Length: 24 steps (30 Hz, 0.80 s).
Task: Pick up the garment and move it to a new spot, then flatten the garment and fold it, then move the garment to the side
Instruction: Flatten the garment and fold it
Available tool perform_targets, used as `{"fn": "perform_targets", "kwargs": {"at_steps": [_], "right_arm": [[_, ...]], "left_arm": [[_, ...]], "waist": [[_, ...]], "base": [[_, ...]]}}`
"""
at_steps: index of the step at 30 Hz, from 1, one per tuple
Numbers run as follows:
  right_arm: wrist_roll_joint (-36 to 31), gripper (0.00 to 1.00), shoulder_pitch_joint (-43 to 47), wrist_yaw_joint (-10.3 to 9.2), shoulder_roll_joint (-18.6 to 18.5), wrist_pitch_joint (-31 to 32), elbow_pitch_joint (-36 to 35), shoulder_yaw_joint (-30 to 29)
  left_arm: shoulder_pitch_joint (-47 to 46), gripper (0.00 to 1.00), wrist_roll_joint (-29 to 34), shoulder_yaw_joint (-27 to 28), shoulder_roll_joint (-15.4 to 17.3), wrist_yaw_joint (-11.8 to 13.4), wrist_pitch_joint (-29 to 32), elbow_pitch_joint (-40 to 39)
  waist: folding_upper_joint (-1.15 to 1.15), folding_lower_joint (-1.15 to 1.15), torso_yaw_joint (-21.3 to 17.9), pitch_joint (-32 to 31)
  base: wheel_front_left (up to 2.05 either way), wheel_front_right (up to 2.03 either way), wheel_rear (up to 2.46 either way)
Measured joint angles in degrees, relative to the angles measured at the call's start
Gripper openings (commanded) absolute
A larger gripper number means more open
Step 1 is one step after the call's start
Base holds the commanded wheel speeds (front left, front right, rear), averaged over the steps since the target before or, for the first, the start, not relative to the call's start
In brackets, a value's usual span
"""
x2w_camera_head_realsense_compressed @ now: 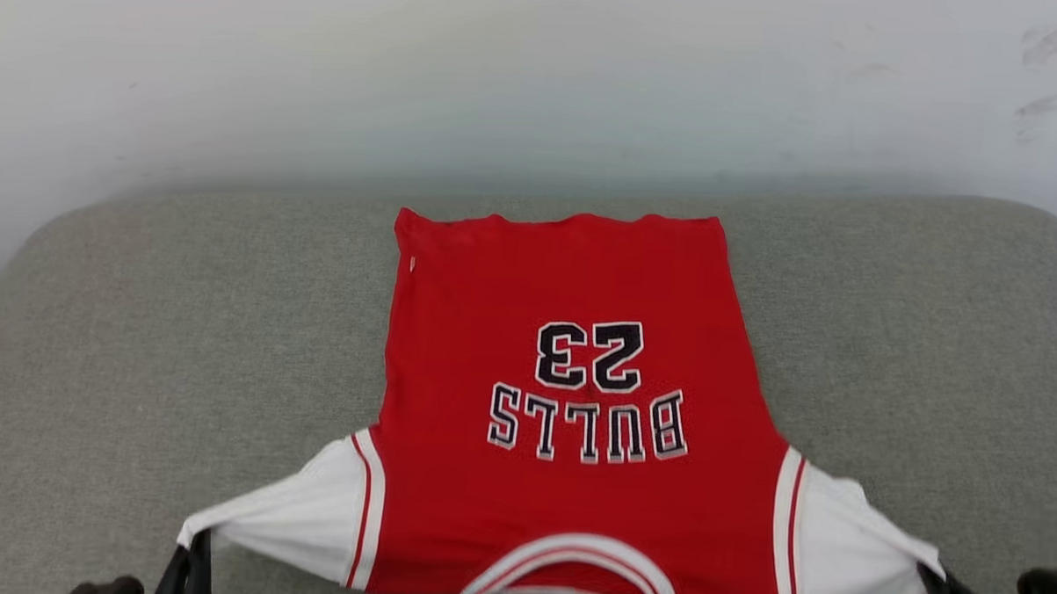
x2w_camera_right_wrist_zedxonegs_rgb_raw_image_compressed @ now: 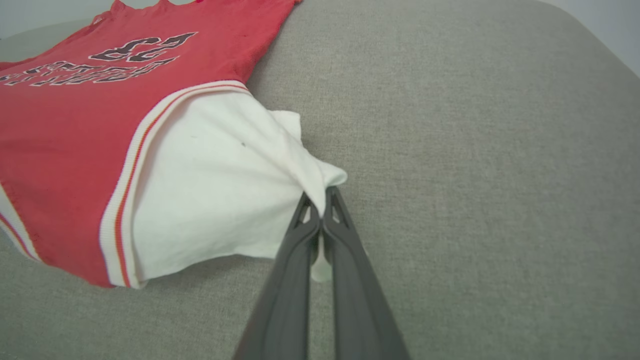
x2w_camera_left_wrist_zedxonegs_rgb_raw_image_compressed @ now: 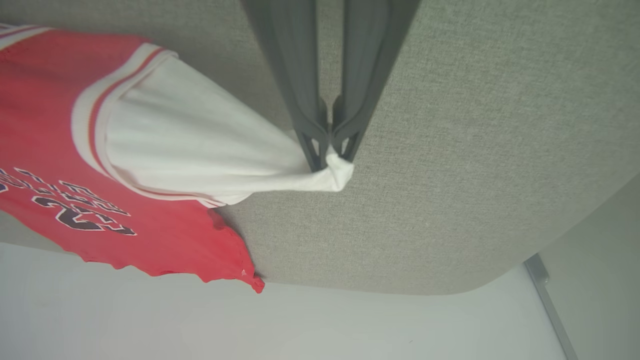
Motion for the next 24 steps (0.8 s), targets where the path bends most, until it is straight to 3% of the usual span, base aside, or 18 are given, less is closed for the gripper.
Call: {"fn": "perform_targets", "kwargs": {"at_steps": [13,14,15,24], "right_arm": [[0.3,0.00,3.8,0.00,0.3,1.2,5.4,1.3],[0.3,0.41,3.5,0.00,0.3,1.1,5.3,1.3],[0.1,1.00,3.1,0.00,0.3,0.6,4.9,1.1],[-2.2,1.00,-3.8,-0.02,-0.5,-2.5,-3.3,-4.8]], "left_arm": [[2.5,0.00,-0.4,-1.5,-0.9,-0.6,0.0,3.5],[2.3,0.00,-0.2,-1.7,-1.0,-0.7,0.0,3.5],[1.9,0.00,-0.2,-1.9,-1.0,-0.7,0.0,3.5],[-0.9,0.00,1.5,-3.8,-2.4,-1.4,0.0,2.0]], "waist": [[0.00,0.01,0.2,-0.3],[0.00,0.01,0.2,-0.2],[0.00,0.01,0.3,-0.1],[0.00,0.02,1.2,1.3]], "base": [[0.00,0.00,0.00],[0.00,0.00,0.00],[0.00,0.00,0.00],[0.00,0.00,0.00]]}}
